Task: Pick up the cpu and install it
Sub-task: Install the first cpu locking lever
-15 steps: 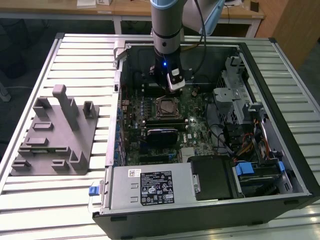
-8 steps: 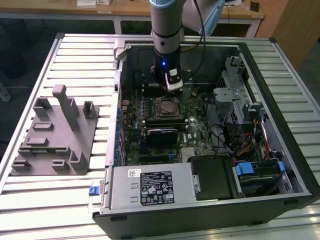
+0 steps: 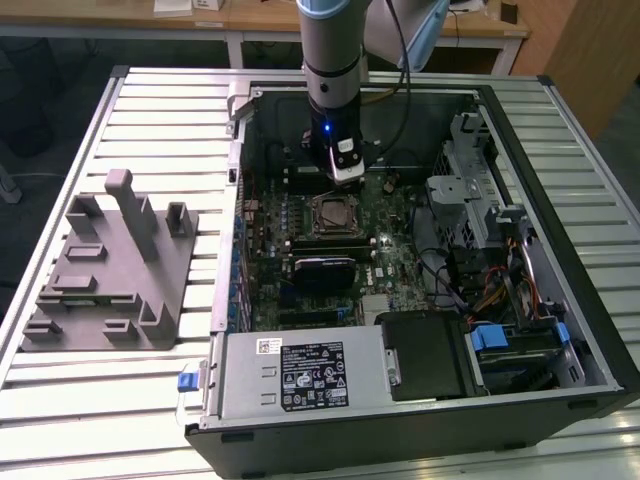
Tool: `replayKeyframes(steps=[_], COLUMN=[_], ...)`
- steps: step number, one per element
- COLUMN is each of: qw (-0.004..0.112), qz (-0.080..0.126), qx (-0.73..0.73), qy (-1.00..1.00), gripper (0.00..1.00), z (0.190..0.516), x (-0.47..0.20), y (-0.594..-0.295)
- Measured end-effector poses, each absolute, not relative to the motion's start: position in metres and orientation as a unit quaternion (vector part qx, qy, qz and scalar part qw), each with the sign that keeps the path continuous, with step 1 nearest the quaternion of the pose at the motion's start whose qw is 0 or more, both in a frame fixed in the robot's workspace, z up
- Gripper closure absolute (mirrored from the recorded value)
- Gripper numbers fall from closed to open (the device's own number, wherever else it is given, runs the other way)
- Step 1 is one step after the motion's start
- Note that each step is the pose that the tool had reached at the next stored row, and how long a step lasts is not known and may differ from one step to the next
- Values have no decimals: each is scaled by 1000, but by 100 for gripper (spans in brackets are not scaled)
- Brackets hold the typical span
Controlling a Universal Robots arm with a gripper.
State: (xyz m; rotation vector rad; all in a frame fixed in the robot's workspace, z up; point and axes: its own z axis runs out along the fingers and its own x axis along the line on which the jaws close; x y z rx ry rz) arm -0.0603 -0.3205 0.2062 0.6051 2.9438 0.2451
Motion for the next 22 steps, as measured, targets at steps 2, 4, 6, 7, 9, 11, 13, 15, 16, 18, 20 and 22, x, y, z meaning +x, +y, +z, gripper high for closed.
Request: replayKeyframes(steps=[2,4,6,7,9,11,13,15,16,18,20,22], qw=[67,74,76,76,76,76,76,76,76,76,76,77], qz=[82,84,85,85,85,85,85,85,85,85,85,85], qx=[200,198,194,193,193,193,193,193,193,193,193,193], qy=[974,974,974,975,975,975,975,975,975,975,975,975], gripper=[89,89,89,89,89,89,89,89,89,89,89,89], z=[206,206,206,206,206,206,206,206,206,206,205,205], x=[-60,-60,-60,-60,-60,-61,-64,-66,-67,-67,-68,-69], y=[-321,-321,-320,-320,-321,-320,-320,-320,-320,-320,-319,-318])
